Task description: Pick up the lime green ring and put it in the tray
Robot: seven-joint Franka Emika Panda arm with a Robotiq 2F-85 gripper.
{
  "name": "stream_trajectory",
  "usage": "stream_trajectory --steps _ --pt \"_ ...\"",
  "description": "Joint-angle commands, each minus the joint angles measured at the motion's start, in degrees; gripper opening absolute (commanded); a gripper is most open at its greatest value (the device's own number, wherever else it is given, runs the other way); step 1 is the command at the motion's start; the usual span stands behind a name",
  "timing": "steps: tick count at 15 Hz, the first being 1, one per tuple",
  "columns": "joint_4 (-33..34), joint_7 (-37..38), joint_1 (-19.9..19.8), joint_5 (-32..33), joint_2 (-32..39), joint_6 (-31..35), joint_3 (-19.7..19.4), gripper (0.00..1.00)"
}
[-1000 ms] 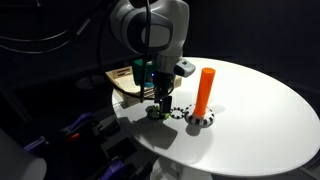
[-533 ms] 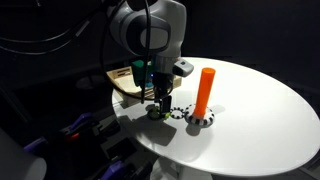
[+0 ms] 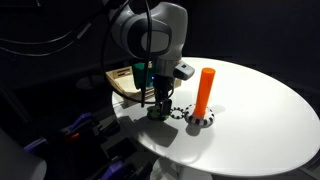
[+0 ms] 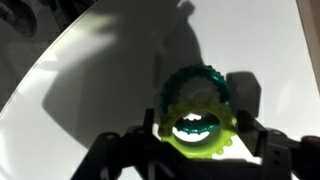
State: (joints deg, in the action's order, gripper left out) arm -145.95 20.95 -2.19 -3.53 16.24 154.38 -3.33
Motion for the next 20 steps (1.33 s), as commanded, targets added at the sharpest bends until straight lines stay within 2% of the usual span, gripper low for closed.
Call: stream_trajectory --steps 1,8,18,20 --pt "0.67 -0.4 0.78 -1.15 0.9 0.66 -1.04 0.51" --pt "0.26 -1.33 0.34 -2.8 -2.69 -0.82 -0.34 0.49" --pt "1.21 -9.37 0.13 -16.88 -9.4 -4.56 5.93 0.49" --pt "1.68 -10.08 0.83 -17.98 -10.26 -5.81 6.37 0.49"
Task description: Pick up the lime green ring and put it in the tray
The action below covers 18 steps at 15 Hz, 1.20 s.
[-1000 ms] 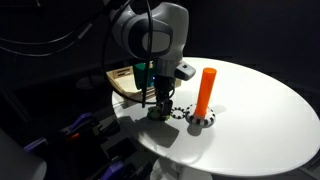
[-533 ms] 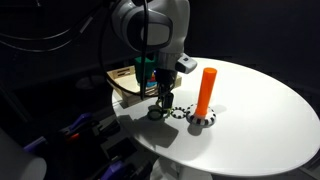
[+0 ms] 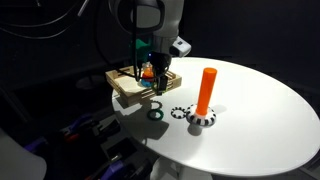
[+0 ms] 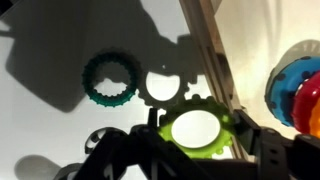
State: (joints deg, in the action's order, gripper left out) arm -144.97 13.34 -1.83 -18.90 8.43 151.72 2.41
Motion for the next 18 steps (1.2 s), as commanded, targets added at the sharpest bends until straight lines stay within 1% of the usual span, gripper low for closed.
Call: stream_trajectory --steps 1,3,5,6,12,13,15,18 --pt "0.85 -1.86 1.03 -1.91 -2.74 -3.54 0.55 0.49" --pt "0.87 -0.48 2.07 -0.24 -3.38 -3.29 0.29 0.49" --pt "1.01 -0.44 2.69 0.0 -3.77 -3.39 0.28 0.49" --pt "0.85 -0.48 2.7 -0.7 -2.32 -1.92 0.15 0.74" --pt "0.89 -0.47 3.02 -0.69 -2.59 -1.92 0.21 0.74" --pt "0.89 -0.47 3.02 -0.69 -2.59 -1.92 0.21 0.49" --pt "1.32 1.09 3.59 1.48 -2.25 -1.81 0.11 0.49" --pt "1.96 3.98 5.01 7.6 -1.83 -1.15 0.05 0.49"
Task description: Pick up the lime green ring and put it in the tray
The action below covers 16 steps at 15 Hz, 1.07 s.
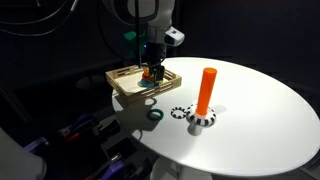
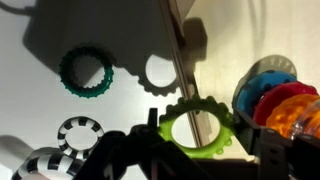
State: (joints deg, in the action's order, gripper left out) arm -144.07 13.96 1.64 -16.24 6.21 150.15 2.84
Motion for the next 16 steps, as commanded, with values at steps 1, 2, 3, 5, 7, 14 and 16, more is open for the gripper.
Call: stream_trajectory --steps 1,2,3,5,7,14,16 --pt "1.2 3.93 2.12 6.72 0.53 0.81 -0.18 0.49" --pt "1.32 4.6 2.66 8.35 0.58 1.02 -0.05 0.49" --pt "1.43 4.9 3.19 9.45 0.68 1.24 0.14 0.49" --pt "1.64 3.7 4.17 9.3 0.91 1.67 0.97 0.49" --pt "1.73 2.79 5.17 8.71 1.26 2.95 1.91 0.49" --pt "3.71 -1.05 7.66 6.26 4.41 5.49 5.86 0.49" --pt "4.67 -3.48 7.58 4.31 5.8 5.57 7.5 0.49"
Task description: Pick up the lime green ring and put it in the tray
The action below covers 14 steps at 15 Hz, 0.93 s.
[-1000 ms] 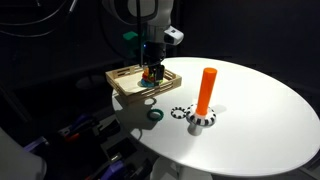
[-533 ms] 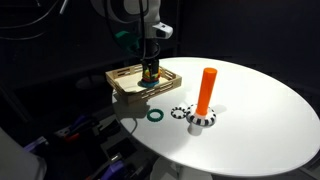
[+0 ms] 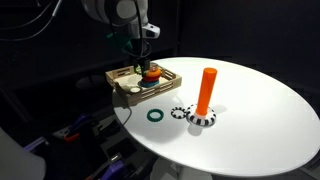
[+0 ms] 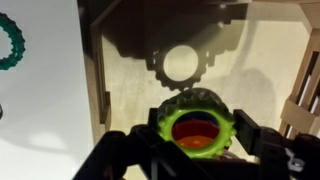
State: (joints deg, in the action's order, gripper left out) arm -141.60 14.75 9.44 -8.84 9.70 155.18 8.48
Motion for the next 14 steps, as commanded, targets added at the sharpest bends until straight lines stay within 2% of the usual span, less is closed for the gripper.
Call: stream_trajectory --steps 1,5,14 --pt "2.71 -5.27 -0.25 -3.93 2.9 0.47 2.5 0.49" --pt "4.65 -9.13 -0.6 -6.78 5.46 -0.02 4.59 0.49" --pt "8.1 -9.72 -0.19 -4.95 12.47 0.0 4.31 0.49"
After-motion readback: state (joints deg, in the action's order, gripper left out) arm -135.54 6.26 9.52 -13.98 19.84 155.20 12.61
